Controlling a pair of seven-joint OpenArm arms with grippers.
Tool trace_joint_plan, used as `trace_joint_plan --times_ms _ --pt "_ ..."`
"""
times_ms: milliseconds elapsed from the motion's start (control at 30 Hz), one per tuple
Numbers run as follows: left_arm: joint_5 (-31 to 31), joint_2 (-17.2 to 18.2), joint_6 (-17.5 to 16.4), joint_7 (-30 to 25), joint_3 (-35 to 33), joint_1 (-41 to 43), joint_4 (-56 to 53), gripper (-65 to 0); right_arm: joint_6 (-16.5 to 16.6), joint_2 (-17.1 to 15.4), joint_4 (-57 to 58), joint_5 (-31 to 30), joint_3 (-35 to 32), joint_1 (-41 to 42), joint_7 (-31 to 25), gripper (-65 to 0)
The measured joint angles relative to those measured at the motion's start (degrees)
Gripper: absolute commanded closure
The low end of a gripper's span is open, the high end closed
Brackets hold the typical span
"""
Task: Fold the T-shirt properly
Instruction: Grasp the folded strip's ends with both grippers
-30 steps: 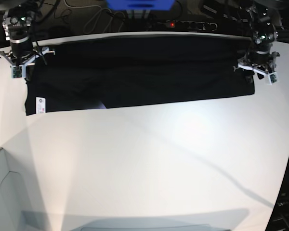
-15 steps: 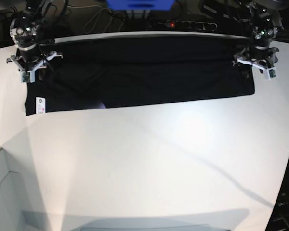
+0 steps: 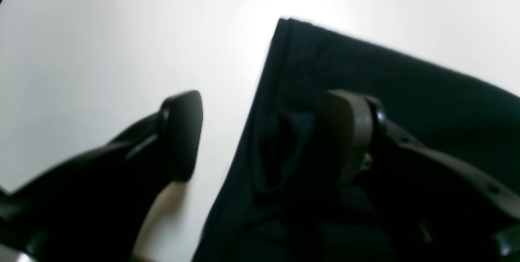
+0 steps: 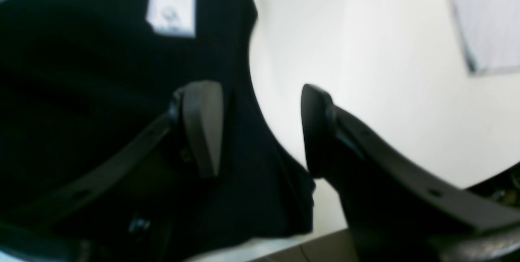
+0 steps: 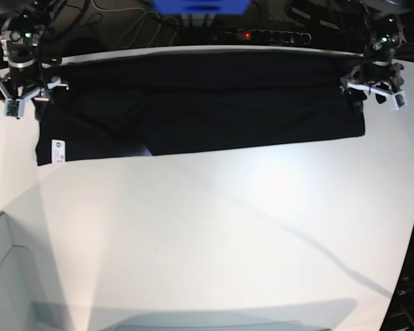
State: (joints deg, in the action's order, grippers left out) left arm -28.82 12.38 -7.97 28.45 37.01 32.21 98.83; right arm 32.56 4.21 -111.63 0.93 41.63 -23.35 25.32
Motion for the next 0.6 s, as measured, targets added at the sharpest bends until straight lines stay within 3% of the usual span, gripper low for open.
trace_joint_plan --times_ms 100,367,600 --pt "-0.46 -0.2 0.04 0.04 -0.28 -0.02 -0.48 -44.3 4.04 2.27 -0.48 -0.11 -3.32 -0.04 0.31 -31.7" --pt "-0.63 -0.31 0.0 -0.15 -0.46 -0.15 -1.95 -44.3 4.09 2.23 10.08 0.42 -7.45 1.27 0.37 -31.7" --pt "-1.05 -0.28 -0.2 -1.27 -0.46 -0.26 -7.34 -44.1 4.11 -1.99 17.9 -2.49 -7.26 2.71 -4.46 -31.7"
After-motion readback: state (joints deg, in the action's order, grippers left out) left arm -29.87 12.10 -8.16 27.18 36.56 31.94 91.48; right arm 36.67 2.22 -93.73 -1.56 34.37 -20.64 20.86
